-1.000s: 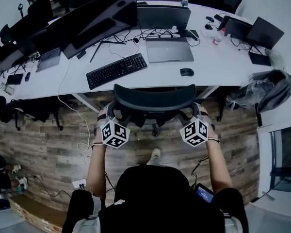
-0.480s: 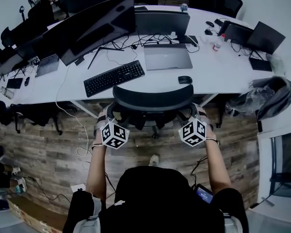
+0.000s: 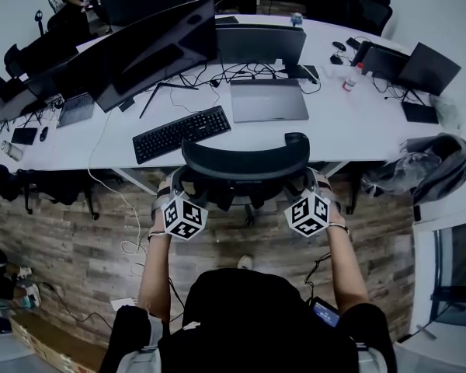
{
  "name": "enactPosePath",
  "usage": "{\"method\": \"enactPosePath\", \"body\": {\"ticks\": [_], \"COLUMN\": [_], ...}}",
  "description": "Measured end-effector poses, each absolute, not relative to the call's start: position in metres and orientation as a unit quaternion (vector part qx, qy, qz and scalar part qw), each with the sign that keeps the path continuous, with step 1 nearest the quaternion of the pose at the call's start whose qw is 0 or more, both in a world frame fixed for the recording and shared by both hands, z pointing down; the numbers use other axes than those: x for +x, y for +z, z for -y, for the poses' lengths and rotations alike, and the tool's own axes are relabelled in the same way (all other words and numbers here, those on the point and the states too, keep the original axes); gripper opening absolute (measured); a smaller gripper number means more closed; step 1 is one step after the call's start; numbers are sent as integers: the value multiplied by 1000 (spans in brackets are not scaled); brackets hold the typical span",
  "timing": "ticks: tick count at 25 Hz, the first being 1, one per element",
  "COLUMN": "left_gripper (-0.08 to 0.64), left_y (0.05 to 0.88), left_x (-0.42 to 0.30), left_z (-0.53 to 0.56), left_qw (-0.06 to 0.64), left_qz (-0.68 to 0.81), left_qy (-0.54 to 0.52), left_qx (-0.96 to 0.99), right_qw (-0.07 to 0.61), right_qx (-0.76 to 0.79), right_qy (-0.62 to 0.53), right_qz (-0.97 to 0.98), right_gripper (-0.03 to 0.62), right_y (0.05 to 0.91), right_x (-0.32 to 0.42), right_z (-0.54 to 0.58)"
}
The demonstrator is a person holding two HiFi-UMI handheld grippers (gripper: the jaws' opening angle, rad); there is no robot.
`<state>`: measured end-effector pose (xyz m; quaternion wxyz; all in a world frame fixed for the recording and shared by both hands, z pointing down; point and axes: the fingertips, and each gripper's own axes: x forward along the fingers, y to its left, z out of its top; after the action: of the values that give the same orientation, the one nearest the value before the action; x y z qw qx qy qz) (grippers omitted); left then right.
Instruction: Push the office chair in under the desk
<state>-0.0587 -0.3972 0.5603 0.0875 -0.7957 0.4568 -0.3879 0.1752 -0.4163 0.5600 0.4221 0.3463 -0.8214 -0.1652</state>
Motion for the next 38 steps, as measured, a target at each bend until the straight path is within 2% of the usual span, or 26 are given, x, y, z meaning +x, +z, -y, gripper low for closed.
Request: {"method": "enactPosePath", "body": {"ticks": [38], "left_gripper": [302], "left_y": [561], "left_x": [-54], "left_z": [426], "left_qw": [93], "left_qz": [-466], "left_qy": [-376], "left_qx": [-795], "right_qw": [397], "right_qx": [360], "right_qy": [-177], "right_qz": [825], "right_gripper": [207], "right_y": [559], "right_x": [178], "right_z": [441]}}
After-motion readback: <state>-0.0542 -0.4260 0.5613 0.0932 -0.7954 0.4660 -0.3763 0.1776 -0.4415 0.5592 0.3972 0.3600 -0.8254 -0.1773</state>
